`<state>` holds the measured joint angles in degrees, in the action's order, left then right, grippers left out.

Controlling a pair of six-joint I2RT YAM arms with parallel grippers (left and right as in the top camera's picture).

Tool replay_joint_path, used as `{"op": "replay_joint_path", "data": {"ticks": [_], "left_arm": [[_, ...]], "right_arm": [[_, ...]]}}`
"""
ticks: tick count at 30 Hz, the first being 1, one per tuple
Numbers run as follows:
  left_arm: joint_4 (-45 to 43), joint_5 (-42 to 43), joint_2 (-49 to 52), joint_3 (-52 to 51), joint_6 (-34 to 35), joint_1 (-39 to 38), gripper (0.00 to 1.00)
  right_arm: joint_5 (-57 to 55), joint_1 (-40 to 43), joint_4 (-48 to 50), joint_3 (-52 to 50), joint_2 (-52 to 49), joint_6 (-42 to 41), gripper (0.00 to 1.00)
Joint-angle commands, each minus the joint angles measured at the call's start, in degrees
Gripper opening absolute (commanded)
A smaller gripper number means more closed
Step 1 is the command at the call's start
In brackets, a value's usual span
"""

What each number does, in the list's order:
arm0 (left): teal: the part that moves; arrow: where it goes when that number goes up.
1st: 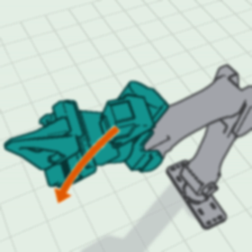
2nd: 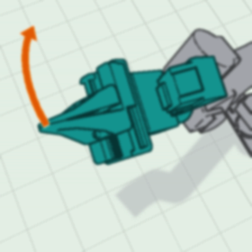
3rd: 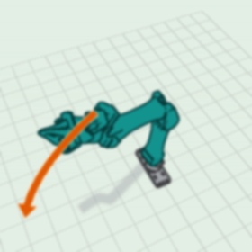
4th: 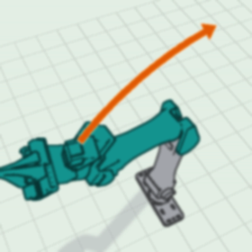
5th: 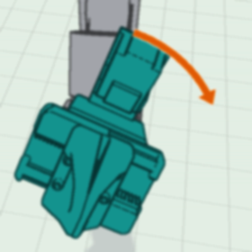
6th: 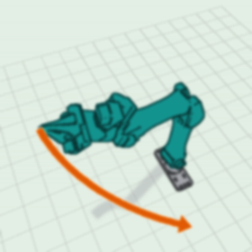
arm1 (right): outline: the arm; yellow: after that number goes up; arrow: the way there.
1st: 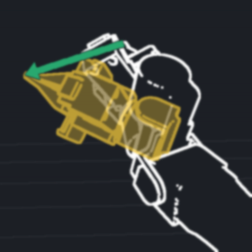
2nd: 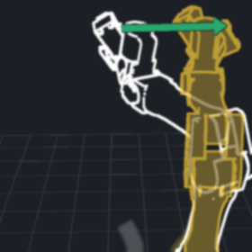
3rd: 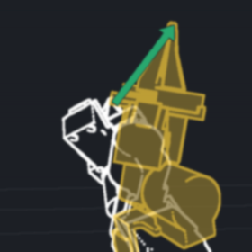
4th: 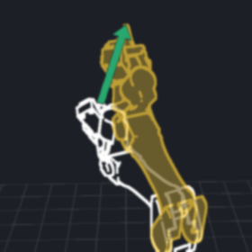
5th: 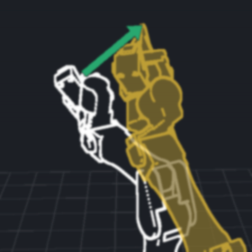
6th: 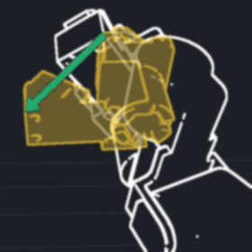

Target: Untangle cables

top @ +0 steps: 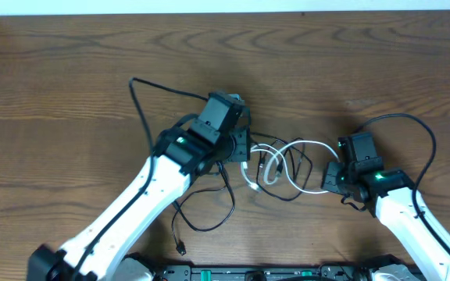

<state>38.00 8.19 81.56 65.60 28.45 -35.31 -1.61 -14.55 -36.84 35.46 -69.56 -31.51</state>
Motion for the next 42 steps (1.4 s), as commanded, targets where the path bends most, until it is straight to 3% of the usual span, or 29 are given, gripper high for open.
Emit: {"op": "replay_joint_path", "data": {"ticks": [1, 13, 26, 33, 42], "left_arm": [[-0.2, -6.1, 5.6, 0.1, -0.8, 0.3, 0.49], [-4.5, -5.9, 20.8, 0.1, -0.8, 0.2, 0.5], [-4.6, -6.1, 25.7, -1.5, -0.7, 0.2, 0.5], [-4.6, -6.1, 25.7, -3.8, -0.7, 0.2, 0.5], [-4.7, -6.1, 25.7, -6.1, -0.8, 0.2, 0.58]], "right_arm": [[-5.7, 1.3, -0.4, 0.3, 0.4, -2.6, 0.01], [-0.7, 1.4, -0.9, 0.3, 0.4, -0.7, 0.01], [-0.7, 2.6, -0.5, 3.1, 0.5, 7.8, 0.01], [-1.6, 7.4, -10.0, 19.3, 0.5, 13.8, 0.01], [-16.2, 15.1, -14.3, 42.1, 0.5, 20.0, 0.01]]}}
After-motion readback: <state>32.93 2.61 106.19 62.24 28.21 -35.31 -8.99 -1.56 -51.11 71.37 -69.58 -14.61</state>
